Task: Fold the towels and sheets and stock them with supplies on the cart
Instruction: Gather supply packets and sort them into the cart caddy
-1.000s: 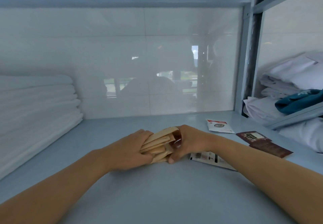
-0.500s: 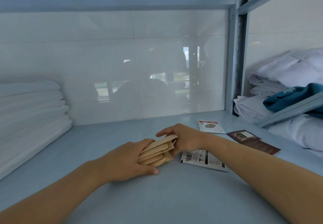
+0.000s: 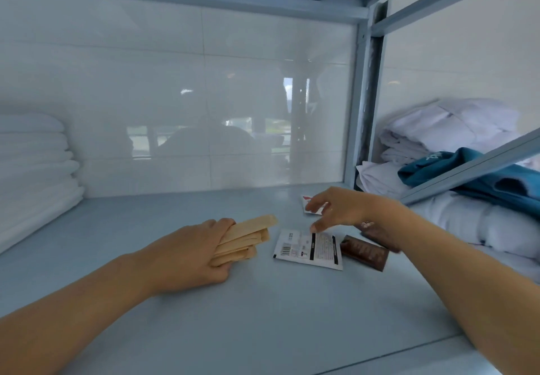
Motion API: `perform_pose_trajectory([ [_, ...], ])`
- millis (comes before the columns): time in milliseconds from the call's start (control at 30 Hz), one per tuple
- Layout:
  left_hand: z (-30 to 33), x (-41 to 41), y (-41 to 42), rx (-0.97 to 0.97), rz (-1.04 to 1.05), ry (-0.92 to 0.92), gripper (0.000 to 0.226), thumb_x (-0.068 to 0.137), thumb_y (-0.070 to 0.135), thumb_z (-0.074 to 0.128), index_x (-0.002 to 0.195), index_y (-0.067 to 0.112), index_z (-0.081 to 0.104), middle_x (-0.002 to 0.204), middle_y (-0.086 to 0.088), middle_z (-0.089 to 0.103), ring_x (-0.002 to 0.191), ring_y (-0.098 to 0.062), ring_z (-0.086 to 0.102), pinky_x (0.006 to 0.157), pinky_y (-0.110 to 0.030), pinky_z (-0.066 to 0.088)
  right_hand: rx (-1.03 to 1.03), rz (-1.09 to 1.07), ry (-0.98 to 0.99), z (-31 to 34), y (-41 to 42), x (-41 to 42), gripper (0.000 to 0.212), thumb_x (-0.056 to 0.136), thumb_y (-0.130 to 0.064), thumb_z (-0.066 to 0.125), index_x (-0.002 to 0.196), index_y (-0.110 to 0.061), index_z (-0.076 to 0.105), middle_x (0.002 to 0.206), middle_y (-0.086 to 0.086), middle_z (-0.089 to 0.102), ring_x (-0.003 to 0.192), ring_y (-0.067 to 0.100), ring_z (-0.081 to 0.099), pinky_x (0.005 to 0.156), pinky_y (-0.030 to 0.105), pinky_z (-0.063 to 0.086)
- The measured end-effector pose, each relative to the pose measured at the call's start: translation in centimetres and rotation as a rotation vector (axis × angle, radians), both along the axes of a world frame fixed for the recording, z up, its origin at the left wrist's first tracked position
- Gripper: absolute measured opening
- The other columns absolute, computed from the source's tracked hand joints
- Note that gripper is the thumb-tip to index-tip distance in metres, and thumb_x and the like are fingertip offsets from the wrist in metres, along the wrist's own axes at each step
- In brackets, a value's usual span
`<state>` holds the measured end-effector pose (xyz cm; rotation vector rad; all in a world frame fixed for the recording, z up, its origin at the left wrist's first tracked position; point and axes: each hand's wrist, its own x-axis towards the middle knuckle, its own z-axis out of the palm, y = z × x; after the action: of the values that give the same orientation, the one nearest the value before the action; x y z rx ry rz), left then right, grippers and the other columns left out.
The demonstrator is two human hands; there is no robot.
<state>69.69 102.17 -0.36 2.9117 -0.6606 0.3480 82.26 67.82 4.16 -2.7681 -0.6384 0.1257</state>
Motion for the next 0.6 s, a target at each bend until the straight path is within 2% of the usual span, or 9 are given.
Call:
perform_pose_trajectory([
  [100, 0.2, -0.5, -0.7, -0.026, -0.041, 0.012, 0.051, 0.076, 0.057, 0.051, 0.124, 0.049, 0.036, 0.101, 0.02, 0.053, 0.084, -0.002, 0.057, 0.077, -0.029, 0.049, -0.021, -0.091, -0.02, -1.3, -3.8, -0.7, 0.094, 0.058, -0.089, 0.075, 0.14, -0.046, 0.055, 0.146, -0.024, 0.05, 0.136, 0.009, 0.049, 0.113, 0.036, 0.036],
  [167, 0.1, -0.7, -1.3, -0.016, -0.063, 0.011, 0.048, 0.081, 0.054, 0.055, 0.125, 0.048, 0.036, 0.102, 0.02, 0.053, 0.086, -0.002, 0.058, 0.08, -0.03, 0.049, -0.061, -0.137, 0.0, -1.4, -5.8, -1.1, 0.106, 0.051, -0.098, 0.068, 0.144, -0.053, 0.045, 0.158, -0.021, 0.038, 0.145, 0.013, 0.037, 0.118, 0.042, 0.026],
  [267, 0.3, -1.0, -2.4, -0.026, -0.074, 0.012, 0.047, 0.086, 0.051, 0.058, 0.128, 0.048, 0.036, 0.104, 0.019, 0.054, 0.087, -0.002, 0.057, 0.082, -0.031, 0.05, -0.068, -0.175, 0.106, -1.3, -8.4, -1.8, 0.119, 0.049, -0.097, 0.07, 0.153, -0.054, 0.031, 0.167, -0.014, 0.025, 0.152, 0.019, 0.026, 0.123, 0.046, 0.019],
  [333, 0.6, -1.2, -3.6, -0.036, -0.091, 0.017, 0.044, 0.086, 0.049, 0.059, 0.125, 0.048, 0.038, 0.101, 0.02, 0.054, 0.086, -0.002, 0.057, 0.08, -0.03, 0.049, -0.094, -0.203, 0.173, -1.4, -9.5, -2.3, 0.128, 0.046, -0.097, 0.071, 0.157, -0.051, 0.026, 0.168, -0.008, 0.026, 0.152, 0.023, 0.028, 0.125, 0.046, 0.02],
  [400, 0.7, -1.4, -5.3, -0.034, -0.107, 0.014, 0.041, 0.085, 0.048, 0.058, 0.122, 0.046, 0.04, 0.098, 0.018, 0.055, 0.083, -0.002, 0.057, 0.075, -0.024, 0.046, -0.11, -0.196, 0.22, -1.7, -9.8, -2.8, 0.132, 0.046, -0.096, 0.072, 0.159, -0.048, 0.022, 0.167, -0.007, 0.029, 0.149, 0.022, 0.032, 0.122, 0.039, 0.024],
  [500, 1.1, -1.5, -7.8, -0.01, -0.122, 0.014, 0.042, 0.082, 0.051, 0.055, 0.12, 0.044, 0.041, 0.099, 0.015, 0.056, 0.084, -0.005, 0.057, 0.076, -0.027, 0.048, -0.063, -0.149, 0.228, -2.1, -9.3, -3.6, 0.124, 0.055, -0.089, 0.076, 0.159, -0.046, 0.025, 0.164, -0.011, 0.033, 0.135, 0.008, 0.038, 0.109, 0.027, 0.027],
  [600, 1.7, -1.2, -10.1, 0.015, -0.117, 0.026, 0.038, 0.083, 0.052, 0.055, 0.116, 0.038, 0.043, 0.098, 0.011, 0.058, 0.084, -0.01, 0.059, 0.079, -0.035, 0.051, -0.075, -0.15, 0.138, -2.6, -8.5, -4.2, 0.117, 0.057, -0.088, 0.076, 0.156, -0.041, 0.036, 0.155, -0.011, 0.043, 0.131, 0.012, 0.046, 0.108, 0.028, 0.034],
])
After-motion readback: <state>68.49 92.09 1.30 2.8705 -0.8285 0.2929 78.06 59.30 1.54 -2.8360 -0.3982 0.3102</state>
